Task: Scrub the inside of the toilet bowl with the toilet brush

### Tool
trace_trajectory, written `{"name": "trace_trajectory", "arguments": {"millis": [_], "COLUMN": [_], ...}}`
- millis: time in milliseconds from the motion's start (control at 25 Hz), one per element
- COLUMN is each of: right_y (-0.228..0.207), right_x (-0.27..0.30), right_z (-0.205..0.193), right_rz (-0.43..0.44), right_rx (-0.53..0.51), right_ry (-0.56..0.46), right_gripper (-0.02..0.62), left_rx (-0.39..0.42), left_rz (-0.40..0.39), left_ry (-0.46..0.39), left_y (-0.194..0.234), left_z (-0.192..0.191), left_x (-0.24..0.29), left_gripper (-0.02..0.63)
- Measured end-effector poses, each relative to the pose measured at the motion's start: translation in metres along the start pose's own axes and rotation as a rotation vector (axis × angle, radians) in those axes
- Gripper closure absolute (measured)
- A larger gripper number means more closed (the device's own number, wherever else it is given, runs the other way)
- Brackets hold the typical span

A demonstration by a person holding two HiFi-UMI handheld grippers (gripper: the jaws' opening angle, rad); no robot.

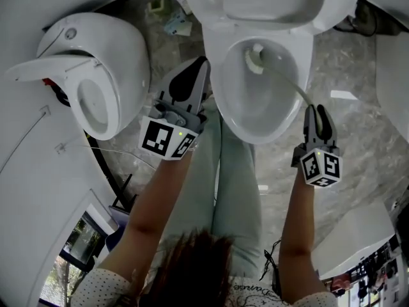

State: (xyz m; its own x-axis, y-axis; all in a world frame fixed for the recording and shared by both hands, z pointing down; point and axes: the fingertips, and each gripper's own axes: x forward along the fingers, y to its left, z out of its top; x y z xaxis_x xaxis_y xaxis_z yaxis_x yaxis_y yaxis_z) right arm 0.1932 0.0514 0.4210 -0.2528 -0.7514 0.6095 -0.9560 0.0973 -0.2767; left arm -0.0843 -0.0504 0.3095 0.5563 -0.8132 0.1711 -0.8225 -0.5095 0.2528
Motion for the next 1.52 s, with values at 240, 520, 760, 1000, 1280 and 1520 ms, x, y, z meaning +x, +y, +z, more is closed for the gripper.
{"name": "trace_trajectory", "arguments": {"millis": [240, 520, 760, 1000, 1280, 1520], "right_y": [-0.001, -0.004, 0.009, 0.016, 0.013, 0.010], "right_x": [0.024, 0.040, 0.057, 0.062, 0.058, 0.055], "right_z": [-0.028, -0.037, -0.048, -0.066, -0.083, -0.089], "right_rz": [0.014, 0.017, 0.067, 0.110, 0.141, 0.155], "right_rx": [0.110, 0.214, 0.310, 0.409, 0.475, 0.500], "right_ry": [-0.009, -0.021, -0.012, 0.030, 0.076, 0.101], "right_gripper": [0.466, 0.468, 0.468, 0.468, 0.468, 0.468], "left_rx": [-0.022, -0.032, -0.033, -0.041, -0.044, -0.038], "left_rz": [0.014, 0.032, 0.037, 0.041, 0.037, 0.026], "left_ry": [0.037, 0.063, 0.073, 0.082, 0.092, 0.101], "left_y": [0.005, 0.011, 0.013, 0.013, 0.011, 0.008], "left_z": [-0.034, -0.049, -0.054, -0.059, -0.065, -0.065], "left_x": [-0.005, -0.010, -0.011, -0.014, -0.015, -0.014], "left_gripper": [0.603, 0.603, 0.603, 0.603, 0.603, 0.603]}}
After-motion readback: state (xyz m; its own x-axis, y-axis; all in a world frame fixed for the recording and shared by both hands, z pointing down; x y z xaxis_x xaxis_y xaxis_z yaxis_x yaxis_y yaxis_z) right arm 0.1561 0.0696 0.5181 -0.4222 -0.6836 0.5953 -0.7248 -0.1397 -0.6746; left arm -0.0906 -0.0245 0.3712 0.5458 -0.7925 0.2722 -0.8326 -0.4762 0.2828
